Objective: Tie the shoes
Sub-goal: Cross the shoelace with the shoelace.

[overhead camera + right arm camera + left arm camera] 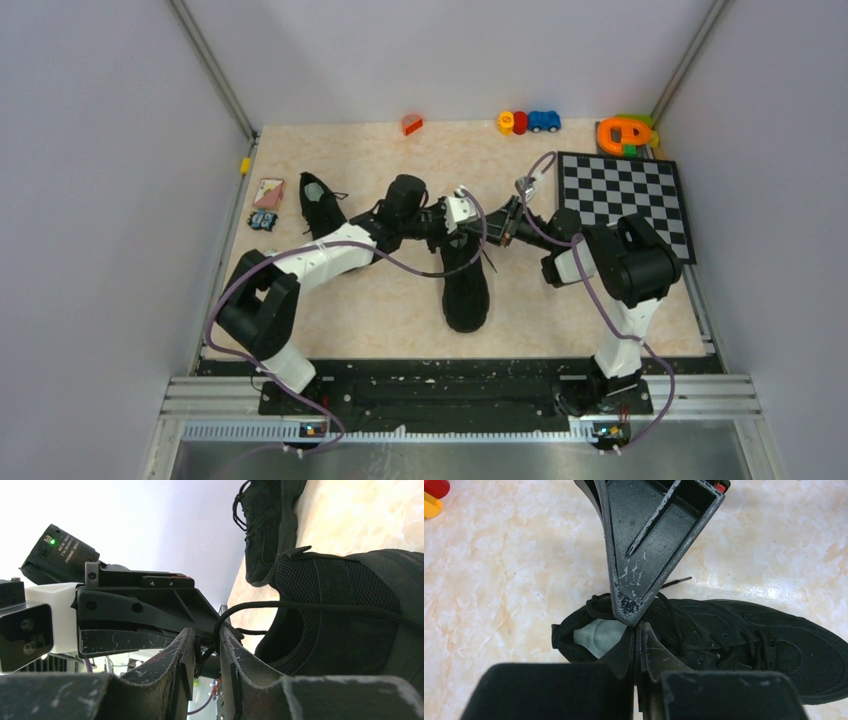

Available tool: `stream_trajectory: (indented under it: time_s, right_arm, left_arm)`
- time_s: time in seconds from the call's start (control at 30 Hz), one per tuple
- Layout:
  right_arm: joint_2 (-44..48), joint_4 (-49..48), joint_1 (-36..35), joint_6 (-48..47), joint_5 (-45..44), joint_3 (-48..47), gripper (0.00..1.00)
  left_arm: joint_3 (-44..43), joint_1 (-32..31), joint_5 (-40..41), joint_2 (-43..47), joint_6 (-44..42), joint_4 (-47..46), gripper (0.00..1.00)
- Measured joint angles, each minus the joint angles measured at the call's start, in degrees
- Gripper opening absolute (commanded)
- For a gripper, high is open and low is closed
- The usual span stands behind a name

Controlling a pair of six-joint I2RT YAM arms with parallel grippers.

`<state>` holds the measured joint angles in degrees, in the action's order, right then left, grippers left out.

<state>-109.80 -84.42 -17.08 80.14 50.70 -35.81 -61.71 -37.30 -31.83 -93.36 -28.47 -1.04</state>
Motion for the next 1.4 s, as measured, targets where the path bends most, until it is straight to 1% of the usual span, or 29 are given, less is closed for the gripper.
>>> stream_trajectory:
  time_s: [0.47,0.53,0.63,0.73,0.87,0.93,0.97,1.17,1.2,1.27,1.33,1.4]
  right_arm:
    - [0.0,0.07,0.0,-0.26,-0.44,0.0,0.25]
    - [0.0,0.11,0.02,-0.46,-0.57,0.02,0.19]
    - [0.0,0.17,0.02,-0.61,-0.7,0.0,0.17]
    - [0.0,0.2,0.02,-0.61,-0.76,0.0,0.13]
    - [0.02,0.24,0.02,-0.63,-0.79,0.0,0.02]
    - [0.02,0.26,0.02,-0.66,-0.79,0.02,0.0]
    - [0.02,0.31,0.02,-0.66,-0.83,0.02,0.0]
    - [0.04,0.63,0.02,-0.66,-1.05,0.0,0.0]
    - [0.11,1.07,0.0,-0.68,-0.83,0.02,0.0]
    - [0.24,1.68,0.0,-0.7,-0.44,0.02,0.0]
    - [0.44,1.99,0.0,-0.85,-0.11,0.02,0.0]
    - [0.7,2.36,0.0,-1.05,0.17,0.02,0.0]
  left_arm:
    - [-2.93,0.0,-1.79,-1.49,0.15,2.84,0.0]
    - [-3.19,0.0,-1.86,-1.84,0.35,2.93,0.0]
    - [-3.56,0.0,-1.95,-2.05,0.79,3.32,0.0]
    - [-3.82,0.0,-1.84,-2.19,1.38,3.72,0.0]
    - [-3.87,0.0,-1.73,-2.19,1.9,3.76,0.0]
    - [-3.87,0.0,-1.55,-2.19,2.38,3.72,0.0]
    - [-3.87,0.0,-1.51,-2.19,2.56,3.67,0.02]
    - [-2.4,0.0,-0.52,-1.36,3.5,1.81,0.29]
    - [-1.22,0.0,-0.04,-0.46,3.56,0.68,0.34]
    - [1.77,0.0,0.87,2.08,3.87,-1.81,0.42]
    - [6.1,0.02,1.95,6.12,4.5,-4.79,0.51]
    - [10.4,0.0,3.37,10.62,5.66,-8.07,0.61]
